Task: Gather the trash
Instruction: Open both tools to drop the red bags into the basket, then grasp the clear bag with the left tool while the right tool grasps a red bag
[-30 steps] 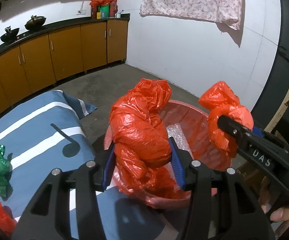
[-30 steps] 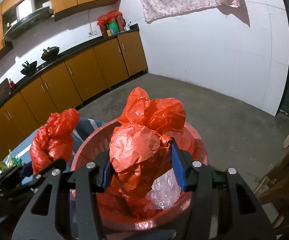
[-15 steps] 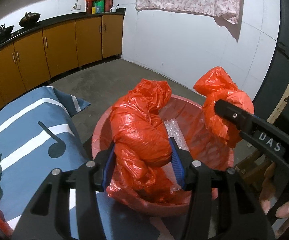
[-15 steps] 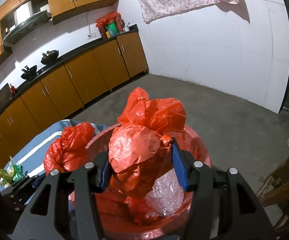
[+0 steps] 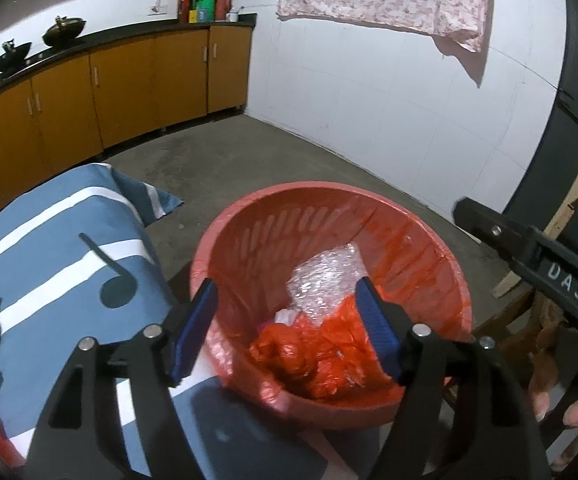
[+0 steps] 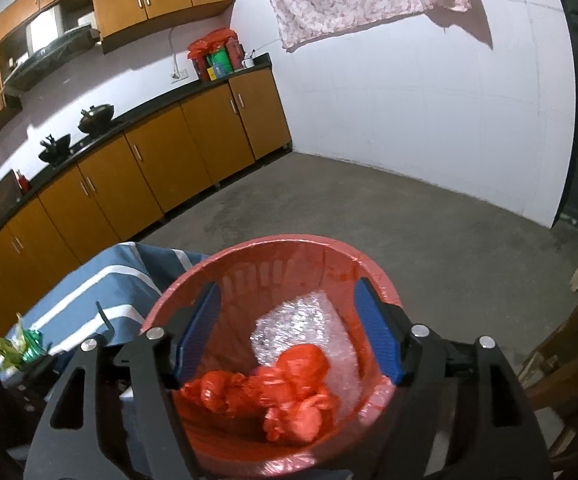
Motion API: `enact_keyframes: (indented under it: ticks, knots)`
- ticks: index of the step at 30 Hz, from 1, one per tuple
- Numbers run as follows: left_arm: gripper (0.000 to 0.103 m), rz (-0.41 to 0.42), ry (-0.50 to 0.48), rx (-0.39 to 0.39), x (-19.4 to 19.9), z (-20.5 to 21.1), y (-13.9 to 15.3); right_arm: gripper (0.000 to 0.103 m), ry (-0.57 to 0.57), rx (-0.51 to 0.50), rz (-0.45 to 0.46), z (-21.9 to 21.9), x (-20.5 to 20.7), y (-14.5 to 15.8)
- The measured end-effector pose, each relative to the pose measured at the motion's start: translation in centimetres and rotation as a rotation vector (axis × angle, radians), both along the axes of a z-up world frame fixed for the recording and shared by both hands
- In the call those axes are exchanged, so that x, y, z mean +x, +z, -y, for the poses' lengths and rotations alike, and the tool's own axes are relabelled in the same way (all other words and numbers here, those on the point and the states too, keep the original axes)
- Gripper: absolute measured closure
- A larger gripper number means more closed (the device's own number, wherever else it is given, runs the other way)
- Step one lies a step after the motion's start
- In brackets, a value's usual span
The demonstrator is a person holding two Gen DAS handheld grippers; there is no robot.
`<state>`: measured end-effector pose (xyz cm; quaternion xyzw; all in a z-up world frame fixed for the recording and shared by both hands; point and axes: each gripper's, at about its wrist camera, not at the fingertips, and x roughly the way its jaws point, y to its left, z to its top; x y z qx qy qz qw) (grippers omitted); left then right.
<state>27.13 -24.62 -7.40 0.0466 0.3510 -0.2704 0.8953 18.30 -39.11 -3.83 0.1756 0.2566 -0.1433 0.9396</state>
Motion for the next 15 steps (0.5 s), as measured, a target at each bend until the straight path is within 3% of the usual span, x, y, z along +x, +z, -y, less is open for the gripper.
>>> enact_keyframes:
  ticks: [7,15]
  knots:
    - [0.015,0.046,0.092,0.004,-1.1,-3.0,1.3,0.016,-0.021,-0.083,-0.001,-1.4,-1.4,0.2]
    - [0.008,0.073,0.195,0.003,-3.6,-8.2,2.8,0.002,-0.024,-0.139,0.014,-3.8,-2.8,0.7]
